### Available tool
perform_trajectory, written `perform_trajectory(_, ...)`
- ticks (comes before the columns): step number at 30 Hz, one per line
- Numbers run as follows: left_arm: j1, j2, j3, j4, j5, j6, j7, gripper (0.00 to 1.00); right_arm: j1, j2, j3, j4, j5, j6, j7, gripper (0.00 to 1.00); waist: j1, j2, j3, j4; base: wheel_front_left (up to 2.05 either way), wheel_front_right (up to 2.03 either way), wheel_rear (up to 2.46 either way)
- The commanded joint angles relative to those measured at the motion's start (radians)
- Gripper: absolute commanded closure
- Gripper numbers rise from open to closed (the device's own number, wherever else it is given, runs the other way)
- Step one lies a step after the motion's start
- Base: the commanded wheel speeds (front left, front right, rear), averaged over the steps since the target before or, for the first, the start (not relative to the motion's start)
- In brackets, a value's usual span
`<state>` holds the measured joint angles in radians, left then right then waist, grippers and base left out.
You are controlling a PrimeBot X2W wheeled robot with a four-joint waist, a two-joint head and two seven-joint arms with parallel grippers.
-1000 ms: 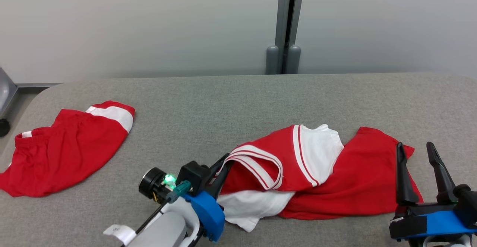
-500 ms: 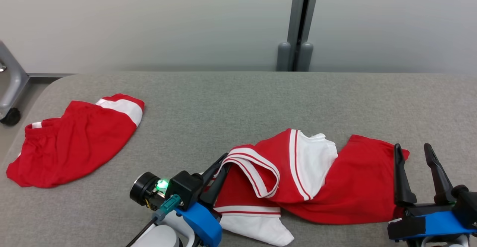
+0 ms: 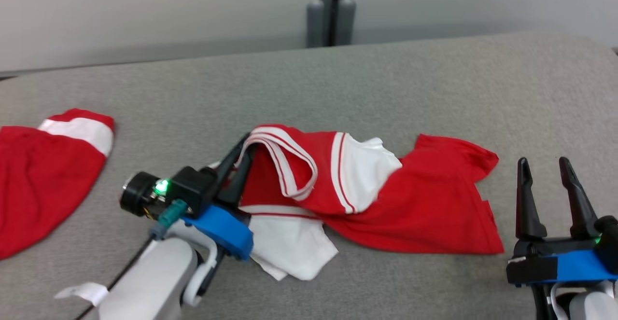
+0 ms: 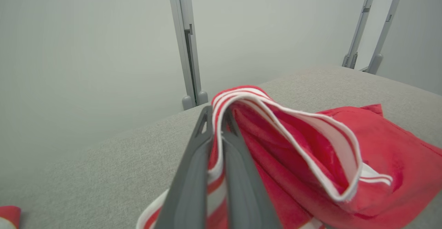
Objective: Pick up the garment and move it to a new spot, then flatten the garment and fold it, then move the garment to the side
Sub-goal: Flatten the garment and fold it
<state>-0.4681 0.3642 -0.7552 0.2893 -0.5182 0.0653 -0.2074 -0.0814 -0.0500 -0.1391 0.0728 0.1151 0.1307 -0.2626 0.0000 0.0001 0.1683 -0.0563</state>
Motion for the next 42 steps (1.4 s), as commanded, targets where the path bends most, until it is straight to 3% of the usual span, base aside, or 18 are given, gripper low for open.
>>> perform_trajectory(1,-0.032,0.008,0.016,0.016,0.002,0.000,-0.010,1.00,-0.020,-0.001,-0.004,-0.009,-0.002,0.000,-0.003,0.00,0.0000,-0.0001,0.021,-0.017,0.00,0.00,0.00)
perform_trajectory(12,-0.177,0.028,0.093,0.198,0.001,-0.036,-0.050,1.00,-0.078,-0.001,-0.025,-0.014,0.009,0.000,-0.003,0.00,0.0000,-0.0001,0.125,-0.131,0.00,0.00,0.00)
perform_trajectory(23,-0.295,-0.038,0.137,0.430,0.025,-0.105,-0.059,1.00,-0.101,-0.001,-0.009,-0.007,0.019,0.000,-0.003,0.00,0.0000,-0.0001,0.167,-0.196,0.00,0.00,0.00)
perform_trajectory(24,-0.300,-0.045,0.151,0.444,0.029,-0.103,-0.059,0.90,-0.102,-0.001,-0.008,-0.005,0.019,0.000,-0.003,0.00,0.0000,-0.0001,0.166,-0.198,0.00,0.00,0.00)
perform_trajectory(25,-0.297,-0.050,0.157,0.462,0.034,-0.103,-0.059,0.00,-0.102,-0.001,-0.007,-0.003,0.018,0.000,-0.003,0.00,0.0000,-0.0001,0.165,-0.199,0.00,0.00,0.00)
perform_trajectory(31,-0.221,-0.087,0.233,0.441,0.080,-0.102,-0.059,0.00,-0.084,-0.001,-0.011,0.006,0.013,0.000,-0.003,0.00,0.0000,-0.0001,0.123,-0.181,0.00,0.00,0.00)
perform_trajectory(42,0.105,-0.156,0.459,0.141,0.196,-0.065,-0.058,0.00,-0.030,-0.001,-0.003,0.021,0.003,0.000,-0.003,0.00,0.0000,-0.0001,0.001,-0.088,0.00,0.00,0.00)
